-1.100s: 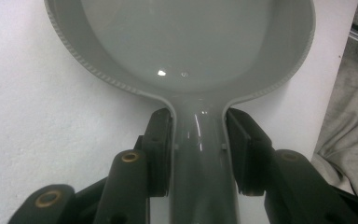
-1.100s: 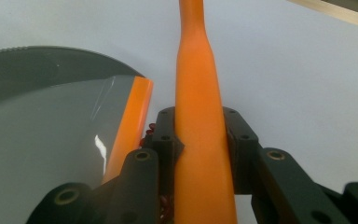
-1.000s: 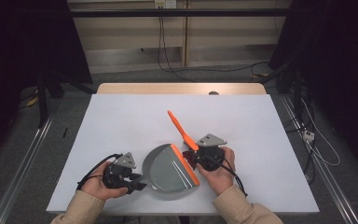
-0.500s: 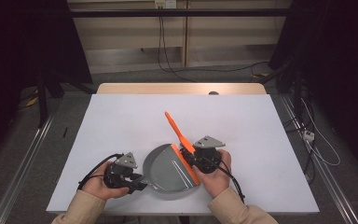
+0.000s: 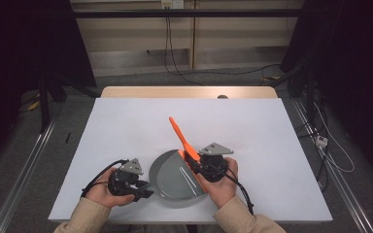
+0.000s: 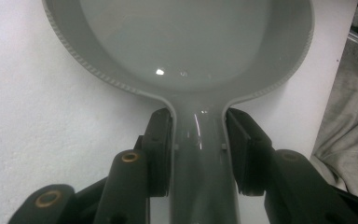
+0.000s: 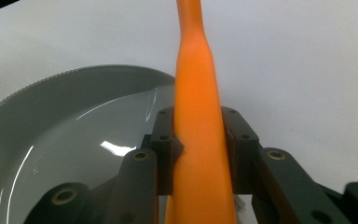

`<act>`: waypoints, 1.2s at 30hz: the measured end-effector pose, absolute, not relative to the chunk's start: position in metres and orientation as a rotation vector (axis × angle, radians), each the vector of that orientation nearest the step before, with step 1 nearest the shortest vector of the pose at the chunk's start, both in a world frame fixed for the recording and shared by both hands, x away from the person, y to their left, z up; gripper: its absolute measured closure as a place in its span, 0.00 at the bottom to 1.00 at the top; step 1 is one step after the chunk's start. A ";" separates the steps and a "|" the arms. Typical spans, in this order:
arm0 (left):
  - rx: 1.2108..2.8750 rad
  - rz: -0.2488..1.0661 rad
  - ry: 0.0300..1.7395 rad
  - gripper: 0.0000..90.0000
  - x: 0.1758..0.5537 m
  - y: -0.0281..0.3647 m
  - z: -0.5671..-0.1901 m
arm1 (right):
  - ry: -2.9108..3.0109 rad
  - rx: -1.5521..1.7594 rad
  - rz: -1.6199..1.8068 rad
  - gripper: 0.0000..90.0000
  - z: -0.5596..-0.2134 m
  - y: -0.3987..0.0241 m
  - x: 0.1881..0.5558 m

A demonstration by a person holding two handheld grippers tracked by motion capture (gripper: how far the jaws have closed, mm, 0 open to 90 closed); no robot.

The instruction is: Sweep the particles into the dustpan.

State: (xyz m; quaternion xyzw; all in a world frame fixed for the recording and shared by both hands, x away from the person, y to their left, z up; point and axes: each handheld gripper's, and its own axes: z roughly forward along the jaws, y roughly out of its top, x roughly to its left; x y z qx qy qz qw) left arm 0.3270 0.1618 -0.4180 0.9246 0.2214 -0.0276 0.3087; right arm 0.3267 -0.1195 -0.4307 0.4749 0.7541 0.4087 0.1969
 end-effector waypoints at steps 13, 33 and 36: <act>2.439 -0.076 0.594 0.70 0.327 0.162 -0.418 | 2.081 1.369 1.205 0.78 -0.431 -0.117 0.323; 2.423 -0.076 0.608 0.70 0.326 0.163 -0.419 | 2.093 1.301 1.323 0.79 -0.413 -0.104 0.322; 2.421 -0.076 0.607 0.70 0.327 0.163 -0.419 | 2.059 1.300 1.331 0.79 -0.408 -0.114 0.328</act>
